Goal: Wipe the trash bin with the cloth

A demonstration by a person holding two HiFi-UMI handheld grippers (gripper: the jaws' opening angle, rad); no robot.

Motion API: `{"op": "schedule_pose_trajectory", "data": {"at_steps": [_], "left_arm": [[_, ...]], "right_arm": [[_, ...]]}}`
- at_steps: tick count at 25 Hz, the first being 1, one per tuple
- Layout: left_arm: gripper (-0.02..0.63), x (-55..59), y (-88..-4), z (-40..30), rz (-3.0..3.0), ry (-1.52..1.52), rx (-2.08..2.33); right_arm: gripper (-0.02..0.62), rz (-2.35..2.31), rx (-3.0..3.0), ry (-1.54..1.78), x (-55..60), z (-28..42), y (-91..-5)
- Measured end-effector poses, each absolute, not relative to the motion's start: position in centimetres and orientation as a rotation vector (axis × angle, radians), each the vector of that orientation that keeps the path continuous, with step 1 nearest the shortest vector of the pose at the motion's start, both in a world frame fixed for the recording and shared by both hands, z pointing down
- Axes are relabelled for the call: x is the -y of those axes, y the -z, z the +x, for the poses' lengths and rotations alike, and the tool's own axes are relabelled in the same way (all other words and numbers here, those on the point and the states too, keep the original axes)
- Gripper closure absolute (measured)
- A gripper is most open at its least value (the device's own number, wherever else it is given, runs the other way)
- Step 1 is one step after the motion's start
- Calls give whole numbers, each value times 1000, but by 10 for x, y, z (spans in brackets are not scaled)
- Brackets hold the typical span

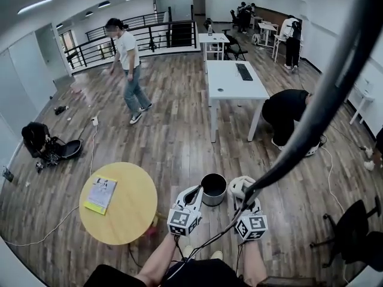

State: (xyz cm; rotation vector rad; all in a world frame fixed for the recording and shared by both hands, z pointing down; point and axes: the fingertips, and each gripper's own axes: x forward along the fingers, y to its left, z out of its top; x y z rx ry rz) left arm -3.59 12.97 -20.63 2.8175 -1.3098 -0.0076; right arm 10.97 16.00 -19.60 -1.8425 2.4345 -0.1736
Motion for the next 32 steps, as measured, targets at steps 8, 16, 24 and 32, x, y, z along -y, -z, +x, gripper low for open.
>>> {"op": "schedule_pose_trajectory", "data": {"at_steps": [8, 16, 24, 32], "left_arm": [[611, -122, 231, -51, 2802, 73, 1353], [611, -113, 225, -59, 2780, 50, 1367], [611, -107, 222, -58, 2783, 45, 1357], [611, -96, 228, -52, 2802, 52, 1338]], "right_arm": [[502, -1807, -2448, 171, -153, 87, 213], [502, -1793, -2476, 234, -145, 75, 195], [502, -1815, -2462, 240, -140, 81, 190], [502, -1822, -2452, 236, -132, 83, 192]]}}
